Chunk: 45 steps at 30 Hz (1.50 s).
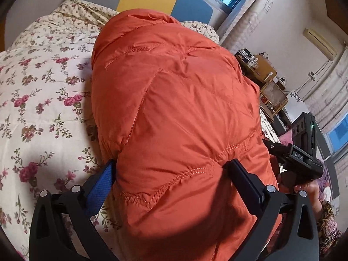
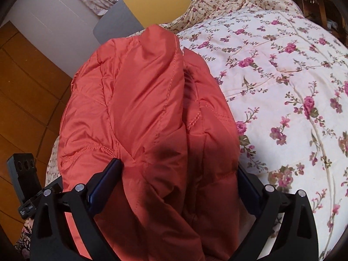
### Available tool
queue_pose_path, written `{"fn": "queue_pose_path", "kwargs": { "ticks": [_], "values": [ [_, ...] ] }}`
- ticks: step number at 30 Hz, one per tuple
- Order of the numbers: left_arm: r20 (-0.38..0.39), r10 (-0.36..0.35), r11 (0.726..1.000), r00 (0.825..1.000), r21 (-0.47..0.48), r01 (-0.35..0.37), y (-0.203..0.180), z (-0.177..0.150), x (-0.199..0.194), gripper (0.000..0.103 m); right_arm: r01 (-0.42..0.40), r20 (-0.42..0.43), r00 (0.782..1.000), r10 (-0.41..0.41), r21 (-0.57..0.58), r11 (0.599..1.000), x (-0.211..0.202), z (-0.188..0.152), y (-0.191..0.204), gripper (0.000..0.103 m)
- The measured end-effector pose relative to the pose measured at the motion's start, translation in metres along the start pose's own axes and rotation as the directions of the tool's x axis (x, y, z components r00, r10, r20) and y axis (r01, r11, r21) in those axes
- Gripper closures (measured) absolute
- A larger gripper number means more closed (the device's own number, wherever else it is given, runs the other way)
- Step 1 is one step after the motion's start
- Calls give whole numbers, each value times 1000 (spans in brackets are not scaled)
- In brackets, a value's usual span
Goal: Fold large clothes
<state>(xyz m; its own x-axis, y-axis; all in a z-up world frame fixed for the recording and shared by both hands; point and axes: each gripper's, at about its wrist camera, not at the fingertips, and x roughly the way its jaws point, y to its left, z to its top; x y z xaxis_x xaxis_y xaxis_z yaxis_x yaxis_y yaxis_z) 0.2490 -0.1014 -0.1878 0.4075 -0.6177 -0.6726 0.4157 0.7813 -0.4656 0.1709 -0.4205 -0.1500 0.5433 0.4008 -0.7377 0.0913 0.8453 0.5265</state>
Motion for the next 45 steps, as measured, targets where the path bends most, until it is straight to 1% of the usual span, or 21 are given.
{"fn": "queue_pose_path", "kwargs": {
  "ticks": [6, 9, 11, 12, 13, 14, 15, 17, 19, 20, 21, 23, 26, 29, 31, 34, 37, 41, 45],
  "values": [
    [-1, 7, 1000, 1000, -4, -7, -1, -1, 1, 3, -52, -17, 998, 52, 22, 998, 10, 6, -4, 4],
    [-9, 22, 1000, 1000, -1, -22, -5, 0, 1, 3, -75, -27, 997, 76, 10, 997, 13, 9, -3, 6],
    [-2, 37, 999, 999, 5, -37, -10, 1, 0, 3, -109, -30, 994, 109, -8, 994, 14, 11, 0, 16],
    [8, 47, 999, 999, 17, -48, -14, 1, -1, 5, -117, -28, 993, 117, -15, 993, 13, 11, 1, 19],
    [26, 66, 997, 997, 40, -67, -20, 0, -4, 6, -128, -24, 992, 128, -21, 991, 12, 11, 1, 24],
    [38, 78, 995, 996, 55, -80, -23, 0, -5, 9, -137, -19, 990, 137, -25, 990, 10, 9, 2, 30],
    [55, 92, 993, 994, 74, -96, -28, 0, -8, 14, -149, -6, 989, 149, -29, 988, 7, 8, 3, 32],
    [95, 119, 985, 988, 114, -129, -39, 0, -14, 21, -166, 35, 985, 168, -37, 985, 1, 5, 5, 42],
    [140, 131, 978, 981, 145, -152, -48, 2, -23, 27, -180, 74, 980, 182, -35, 983, -5, 2, 7, 45],
    [160, 132, 976, 978, 152, -157, -51, 3, -26, 32, -189, 97, 977, 191, -31, 982, -8, 1, 8, 46],
    [187, 134, 973, 973, 163, -165, -53, 3, -31, 35, -196, 112, 974, 198, -28, 980, -12, -1, 9, 46],
    [246, 140, 961, 959, 199, -191, -62, 5, -41, 37, -214, 138, 967, 216, -35, 976, -16, -3, 15, 46],
    [324, 142, 941, 935, 248, -229, -72, 5, -59, 40, -231, 173, 955, 241, -78, 970, -23, -5, 31, 46],
    [393, 144, 928, 908, 267, -262, -71, 5, -79, 41, -269, 195, 938, 287, -114, 956, -25, -6, 54, 46],
    [432, 159, 916, 888, 271, -295, -66, 0, -94, 41, -290, 194, 930, 311, -131, 948, -20, -3, 69, 46],
    [458, 191, 913, 868, 241, -328, -47, 0, -112, 41, -310, 168, 927, 335, -157, 938, -4, -3, 98, 46],
    [464, 237, 913, 854, 196, -359, -25, 0, -126, 41, -324, 118, 930, 349, -191, 927, 24, -6, 132, 46],
    [465, 317, 905, 827, 114, -410, 17, -9, -151, 41, -350, 56, 927, 371, -230, 908, 62, -14, 172, 46],
    [464, 377, 893, 801, 48, -448, 54, -16, -169, 41, -345, 31, 930, 367, -271, 898, 97, -14, 208, 46]
  ]
}}
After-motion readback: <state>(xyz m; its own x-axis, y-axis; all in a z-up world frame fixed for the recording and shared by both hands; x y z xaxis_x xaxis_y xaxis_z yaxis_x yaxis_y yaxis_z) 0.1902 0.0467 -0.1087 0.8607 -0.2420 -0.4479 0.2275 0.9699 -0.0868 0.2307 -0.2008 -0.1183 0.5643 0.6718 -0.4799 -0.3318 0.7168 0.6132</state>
